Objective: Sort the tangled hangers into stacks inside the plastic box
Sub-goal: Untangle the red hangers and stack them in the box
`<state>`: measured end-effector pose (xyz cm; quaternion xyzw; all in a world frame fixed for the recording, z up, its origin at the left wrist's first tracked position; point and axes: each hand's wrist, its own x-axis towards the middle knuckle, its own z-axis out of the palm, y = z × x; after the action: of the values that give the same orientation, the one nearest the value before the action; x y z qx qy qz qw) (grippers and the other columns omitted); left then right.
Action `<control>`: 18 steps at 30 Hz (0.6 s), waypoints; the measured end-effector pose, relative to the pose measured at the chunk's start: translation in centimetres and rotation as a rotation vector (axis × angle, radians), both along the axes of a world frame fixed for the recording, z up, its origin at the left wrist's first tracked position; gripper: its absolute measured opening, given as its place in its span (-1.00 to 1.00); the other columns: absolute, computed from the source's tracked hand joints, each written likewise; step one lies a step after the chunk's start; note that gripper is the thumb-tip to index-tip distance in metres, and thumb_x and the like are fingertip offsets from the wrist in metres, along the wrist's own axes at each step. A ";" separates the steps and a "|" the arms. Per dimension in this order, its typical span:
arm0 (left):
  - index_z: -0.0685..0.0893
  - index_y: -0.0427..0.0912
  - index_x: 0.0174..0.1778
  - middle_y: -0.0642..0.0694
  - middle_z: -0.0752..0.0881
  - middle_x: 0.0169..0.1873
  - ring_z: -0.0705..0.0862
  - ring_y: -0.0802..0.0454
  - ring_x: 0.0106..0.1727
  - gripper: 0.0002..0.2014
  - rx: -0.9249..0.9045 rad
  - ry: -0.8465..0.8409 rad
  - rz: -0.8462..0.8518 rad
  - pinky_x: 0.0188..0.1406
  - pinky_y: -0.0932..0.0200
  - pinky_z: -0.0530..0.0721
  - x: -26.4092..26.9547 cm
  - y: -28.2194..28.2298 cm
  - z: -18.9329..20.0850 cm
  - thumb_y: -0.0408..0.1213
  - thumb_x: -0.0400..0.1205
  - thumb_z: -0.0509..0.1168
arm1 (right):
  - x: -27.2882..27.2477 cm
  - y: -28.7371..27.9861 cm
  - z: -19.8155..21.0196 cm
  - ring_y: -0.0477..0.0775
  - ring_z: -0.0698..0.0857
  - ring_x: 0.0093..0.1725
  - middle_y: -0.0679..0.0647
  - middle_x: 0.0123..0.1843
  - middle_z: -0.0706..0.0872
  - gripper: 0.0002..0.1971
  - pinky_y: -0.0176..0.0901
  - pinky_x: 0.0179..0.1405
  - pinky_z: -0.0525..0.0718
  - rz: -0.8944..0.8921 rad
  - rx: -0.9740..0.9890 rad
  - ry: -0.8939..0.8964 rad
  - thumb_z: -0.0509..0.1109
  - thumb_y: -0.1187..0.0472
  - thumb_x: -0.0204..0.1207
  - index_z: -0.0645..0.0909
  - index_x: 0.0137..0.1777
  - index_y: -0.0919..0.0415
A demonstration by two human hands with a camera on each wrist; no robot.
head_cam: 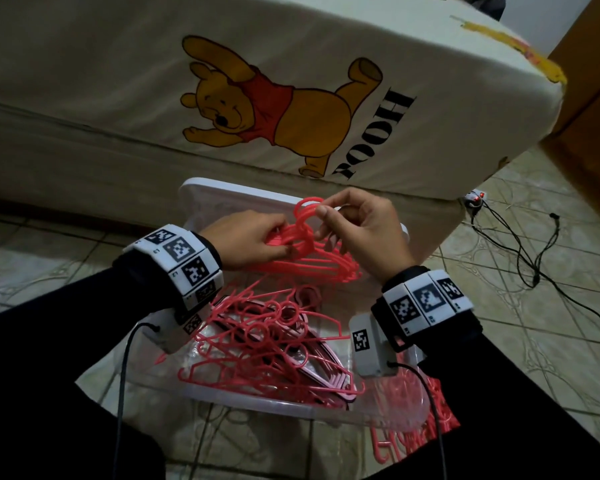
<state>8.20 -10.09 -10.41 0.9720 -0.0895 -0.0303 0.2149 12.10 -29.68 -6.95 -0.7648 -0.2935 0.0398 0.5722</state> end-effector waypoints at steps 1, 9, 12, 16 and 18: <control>0.40 0.16 -0.27 0.21 0.53 -0.38 0.52 0.13 -0.31 -0.78 0.024 -0.012 0.007 -0.38 0.15 0.32 0.1 0.1 0.0 0.12 0.57 0.26 | 0.0 -0.1 -0.1 -0.06 0.65 -0.57 0.18 -0.42 0.75 -0.94 -0.33 -0.56 0.55 0.000 -0.004 0.001 0.41 0.33 0.54 0.62 -0.10 0.34; 0.46 0.13 -0.36 0.14 0.62 -0.36 0.59 0.07 -0.26 -0.73 0.035 -0.020 0.101 -0.30 0.14 0.43 0.5 1.1 0.5 0.20 0.48 0.29 | 1.1 -1.2 -1.5 0.00 0.65 -0.57 0.12 -0.44 0.76 -0.89 -0.31 -0.60 0.53 -0.009 -0.093 0.008 0.42 0.32 0.53 0.55 -0.15 0.14; 0.54 0.10 -0.31 0.13 0.64 -0.35 0.60 0.07 -0.25 -0.71 -0.015 -0.056 0.154 -0.29 0.14 0.43 0.6 1.6 0.7 0.25 0.42 0.29 | 2.0 -1.6 -3.9 -0.04 0.71 -0.47 0.09 -0.37 0.76 -0.87 -0.27 -0.50 0.60 0.054 -0.403 -0.055 0.43 0.33 0.51 0.58 -0.21 0.13; 0.62 0.06 -0.23 0.12 0.61 -0.38 0.59 0.02 -0.24 -0.64 -0.053 -0.130 0.193 -0.29 0.11 0.49 0.7 2.0 1.2 0.28 0.36 0.28 | 2.2 -0.7 -8.5 0.15 0.74 -0.09 0.11 -0.12 0.78 -0.96 -0.10 -0.14 0.65 0.188 -0.964 -0.192 0.39 0.19 0.49 0.66 -0.12 0.13; 0.60 0.08 -0.25 0.12 0.61 -0.38 0.60 0.02 -0.23 -0.68 -0.063 -0.135 0.195 -0.27 0.09 0.51 0.8 2.1 1.2 0.26 0.39 0.32 | 1.7 0.3 -10.9 0.20 0.72 -0.01 0.14 -0.03 0.76 -0.89 -0.11 -0.12 0.58 0.234 -1.127 -0.221 0.34 0.12 0.50 0.66 -0.07 0.09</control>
<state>9.04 -8.02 -9.22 0.9687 -0.0099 0.0593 0.2408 13.81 -29.35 -17.87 -0.9131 -0.3677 0.1726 0.0347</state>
